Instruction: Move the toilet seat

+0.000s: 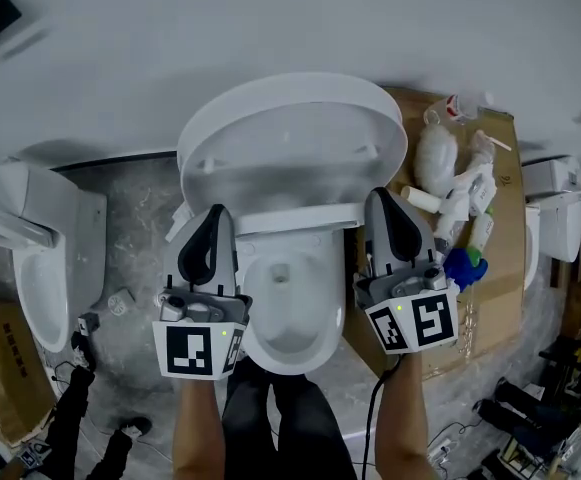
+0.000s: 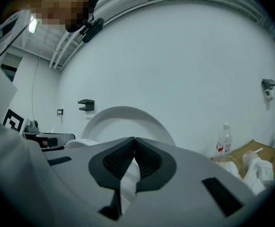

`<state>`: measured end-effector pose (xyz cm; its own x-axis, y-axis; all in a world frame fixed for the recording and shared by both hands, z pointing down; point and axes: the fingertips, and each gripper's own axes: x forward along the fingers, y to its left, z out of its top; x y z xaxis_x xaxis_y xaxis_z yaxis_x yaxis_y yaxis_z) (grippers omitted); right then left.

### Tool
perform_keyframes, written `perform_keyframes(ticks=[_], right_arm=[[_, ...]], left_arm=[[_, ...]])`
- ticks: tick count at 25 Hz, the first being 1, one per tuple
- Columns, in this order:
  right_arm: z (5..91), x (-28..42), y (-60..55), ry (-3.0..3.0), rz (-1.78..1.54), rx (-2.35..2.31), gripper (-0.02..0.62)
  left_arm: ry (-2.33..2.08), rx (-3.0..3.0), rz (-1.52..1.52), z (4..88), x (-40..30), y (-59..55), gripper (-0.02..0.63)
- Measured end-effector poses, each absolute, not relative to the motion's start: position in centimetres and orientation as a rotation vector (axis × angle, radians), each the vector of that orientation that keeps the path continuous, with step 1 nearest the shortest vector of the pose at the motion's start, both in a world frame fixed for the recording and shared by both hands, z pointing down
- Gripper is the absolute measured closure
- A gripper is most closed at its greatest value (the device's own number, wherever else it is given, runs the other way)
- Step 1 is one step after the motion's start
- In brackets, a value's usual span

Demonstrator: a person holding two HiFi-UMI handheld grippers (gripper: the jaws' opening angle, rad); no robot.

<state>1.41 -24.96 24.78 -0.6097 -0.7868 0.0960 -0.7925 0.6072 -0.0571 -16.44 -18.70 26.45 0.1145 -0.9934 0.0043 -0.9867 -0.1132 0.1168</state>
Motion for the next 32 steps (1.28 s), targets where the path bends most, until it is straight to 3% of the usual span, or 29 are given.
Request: perform_keyframes(ticks=[32], right_arm=[[25.1, 0.2, -28.2, -2.784, 0.113, 1.324, 0.582]], left_arm=[[-2.049, 2.323, -0.113, 26.6, -17.3, -21.6, 0.598]])
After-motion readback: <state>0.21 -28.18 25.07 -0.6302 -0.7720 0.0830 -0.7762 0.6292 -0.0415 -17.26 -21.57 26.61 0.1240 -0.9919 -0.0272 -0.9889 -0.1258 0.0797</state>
